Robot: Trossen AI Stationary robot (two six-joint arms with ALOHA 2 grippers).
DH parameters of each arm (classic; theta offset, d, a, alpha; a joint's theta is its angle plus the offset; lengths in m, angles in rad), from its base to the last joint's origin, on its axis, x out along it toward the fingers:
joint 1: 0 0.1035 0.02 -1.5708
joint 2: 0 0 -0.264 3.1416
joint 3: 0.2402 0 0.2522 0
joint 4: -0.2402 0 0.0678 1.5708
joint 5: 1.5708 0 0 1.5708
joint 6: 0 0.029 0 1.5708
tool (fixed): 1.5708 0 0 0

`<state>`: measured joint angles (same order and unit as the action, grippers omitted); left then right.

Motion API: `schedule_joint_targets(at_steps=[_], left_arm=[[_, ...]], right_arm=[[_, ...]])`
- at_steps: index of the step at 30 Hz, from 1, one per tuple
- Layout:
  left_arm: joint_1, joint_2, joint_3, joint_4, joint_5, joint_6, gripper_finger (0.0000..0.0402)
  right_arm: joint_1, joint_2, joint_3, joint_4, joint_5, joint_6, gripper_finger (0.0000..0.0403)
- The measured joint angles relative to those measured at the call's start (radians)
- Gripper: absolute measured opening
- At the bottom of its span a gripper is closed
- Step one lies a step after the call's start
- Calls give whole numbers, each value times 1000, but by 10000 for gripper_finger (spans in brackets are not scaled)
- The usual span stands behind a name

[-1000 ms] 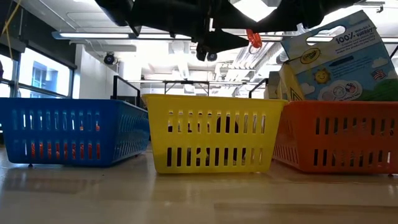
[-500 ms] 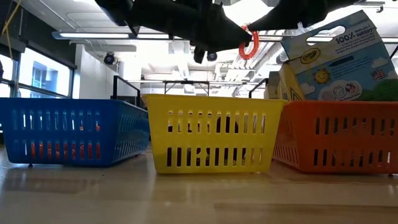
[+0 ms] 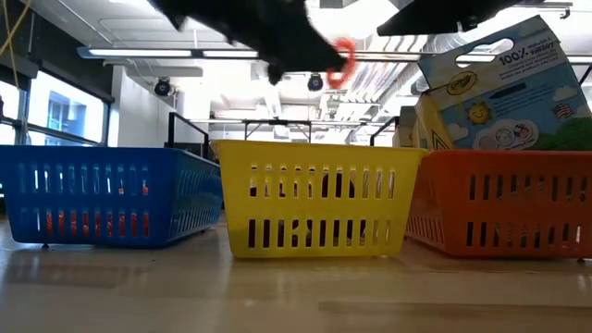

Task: Pick & Place Office Desk Supplies
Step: Put the orange spring keychain into the blue basket, then put the black rubber band into the yellow basket

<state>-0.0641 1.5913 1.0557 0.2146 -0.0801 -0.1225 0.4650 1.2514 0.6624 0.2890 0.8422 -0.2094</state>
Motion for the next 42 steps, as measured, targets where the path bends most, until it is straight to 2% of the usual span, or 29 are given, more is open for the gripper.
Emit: schedule_joint_targets(at_steps=[3,6,10,14,22,28,34,38,42], left_arm=[[-23,-91,0,-210,37,-53,11],[-53,-175,0,-390,105,-86,10],[-93,-238,1,-642,172,-144,15],[-126,-244,0,-832,172,-201,22],[-197,-147,0,-872,179,-190,28],[-200,-82,0,-891,170,-244,63],[-199,-62,0,-894,86,-301,90],[-185,-83,1,-896,76,-280,91],[-150,-133,30,-890,54,-143,92]], right_arm=[[26,0,0,0,63,-27,219],[38,0,0,-2,68,-47,236],[30,0,0,-3,66,-47,241],[9,0,0,-3,34,-25,242],[-36,0,0,-8,-37,31,242],[-36,0,0,-8,-38,31,242],[-36,0,0,-8,-38,33,242],[-36,0,0,-8,-37,31,242],[-36,0,0,-8,-34,30,240]])
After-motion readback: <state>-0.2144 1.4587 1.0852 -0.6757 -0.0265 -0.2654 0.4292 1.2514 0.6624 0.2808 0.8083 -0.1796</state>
